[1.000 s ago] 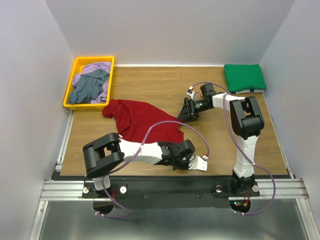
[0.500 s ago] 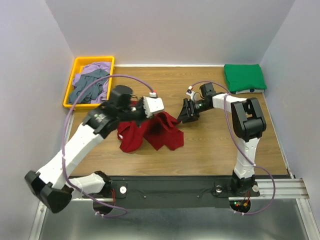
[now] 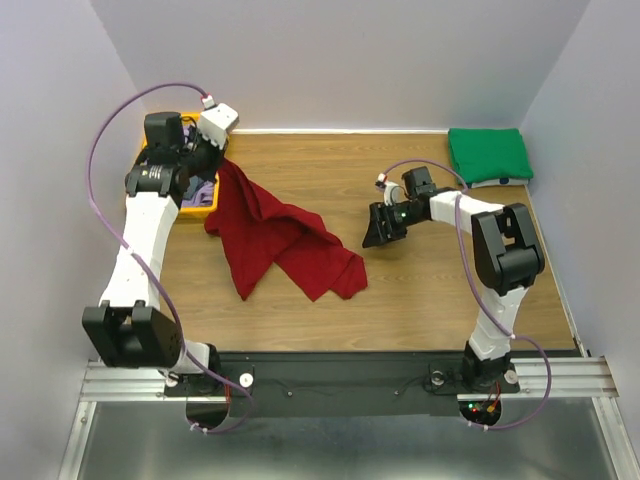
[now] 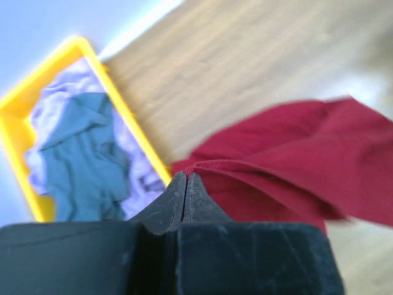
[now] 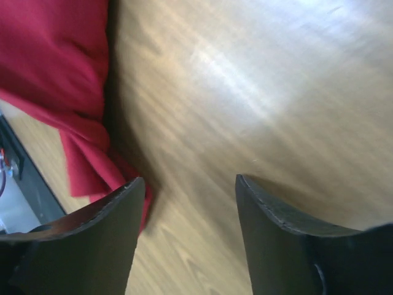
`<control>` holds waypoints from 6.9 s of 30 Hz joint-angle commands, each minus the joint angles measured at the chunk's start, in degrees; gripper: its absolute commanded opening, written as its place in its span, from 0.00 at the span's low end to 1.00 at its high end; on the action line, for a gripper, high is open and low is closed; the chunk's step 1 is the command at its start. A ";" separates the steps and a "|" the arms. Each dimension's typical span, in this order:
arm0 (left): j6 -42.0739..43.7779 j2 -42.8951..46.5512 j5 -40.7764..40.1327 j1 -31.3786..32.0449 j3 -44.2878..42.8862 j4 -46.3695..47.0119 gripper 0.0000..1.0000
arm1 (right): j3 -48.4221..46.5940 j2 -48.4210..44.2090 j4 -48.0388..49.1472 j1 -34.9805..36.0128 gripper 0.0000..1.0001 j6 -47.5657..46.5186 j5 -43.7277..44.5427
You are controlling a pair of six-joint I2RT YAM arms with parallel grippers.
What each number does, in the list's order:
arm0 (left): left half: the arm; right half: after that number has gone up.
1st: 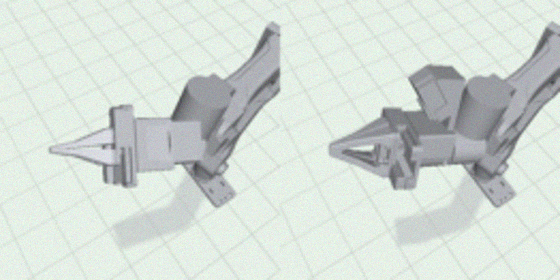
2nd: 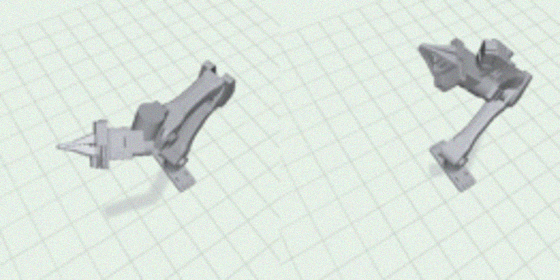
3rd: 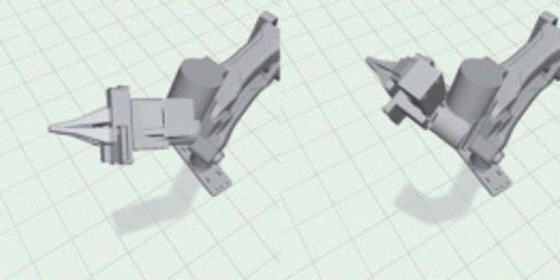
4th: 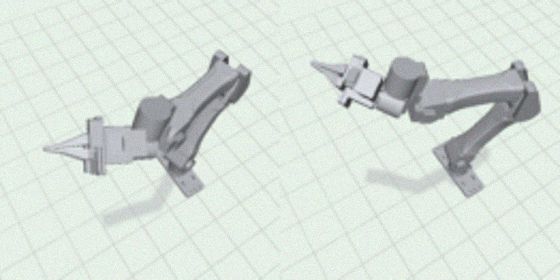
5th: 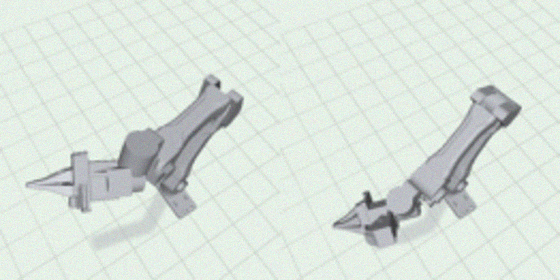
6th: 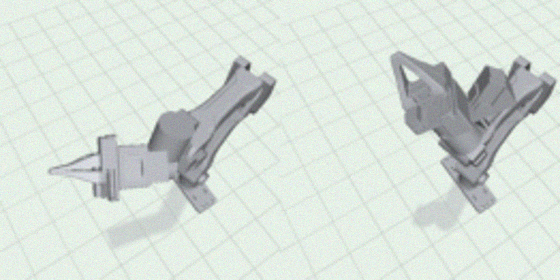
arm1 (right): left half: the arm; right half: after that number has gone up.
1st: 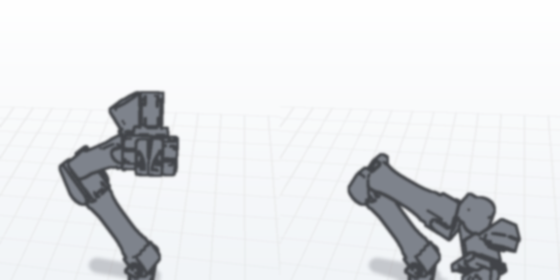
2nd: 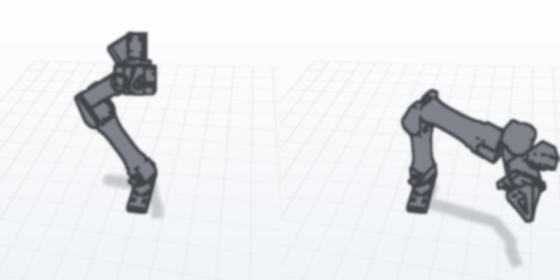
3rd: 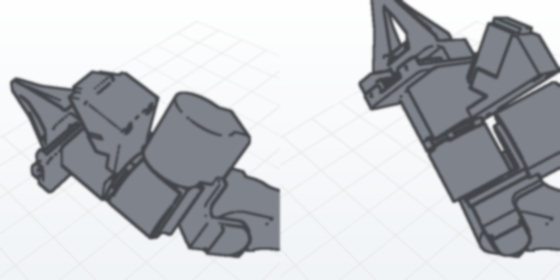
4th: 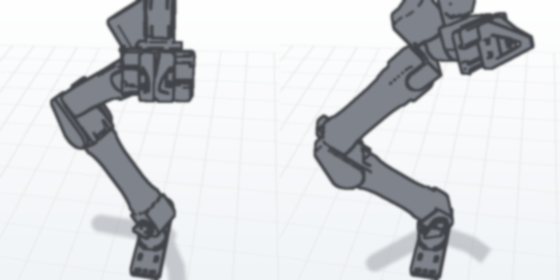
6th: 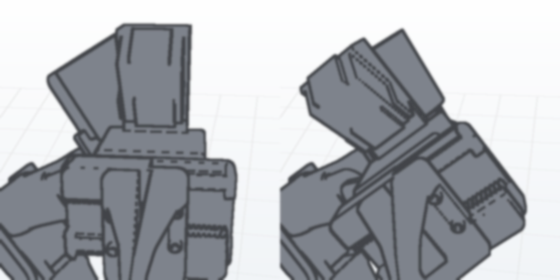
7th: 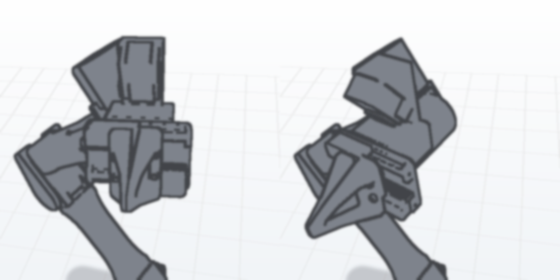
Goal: Fold and stack the t-shirts
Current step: Flatten the tshirt out
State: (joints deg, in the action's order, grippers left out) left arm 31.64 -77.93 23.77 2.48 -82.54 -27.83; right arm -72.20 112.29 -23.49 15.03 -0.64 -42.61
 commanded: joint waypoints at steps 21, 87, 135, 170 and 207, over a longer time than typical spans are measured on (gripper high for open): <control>-4.92 -9.61 -0.22 -2.04 -17.47 4.90 0.00 | 2.86 -8.64 -2.26 7.58 0.01 -5.15 3.21; -4.57 -4.95 7.69 -10.57 4.49 6.74 0.00 | -1.09 -8.05 -5.61 2.55 0.63 12.86 4.12; -5.09 0.06 9.37 -10.48 7.31 6.12 0.00 | 11.91 -35.65 -22.83 36.14 0.77 -29.87 19.18; -8.61 -3.80 10.33 -10.48 7.75 9.55 0.00 | -0.20 -1.30 -10.18 11.36 0.68 -17.81 30.40; -9.14 -3.90 10.60 -10.48 7.13 9.11 0.00 | 15.25 -18.87 -20.02 -1.93 0.49 -25.90 16.95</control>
State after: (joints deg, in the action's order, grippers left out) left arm 21.98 -84.68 33.98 -8.10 -75.44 -19.79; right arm -56.16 91.77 -43.46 14.85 -27.90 -21.85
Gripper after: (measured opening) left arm 0.025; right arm 0.496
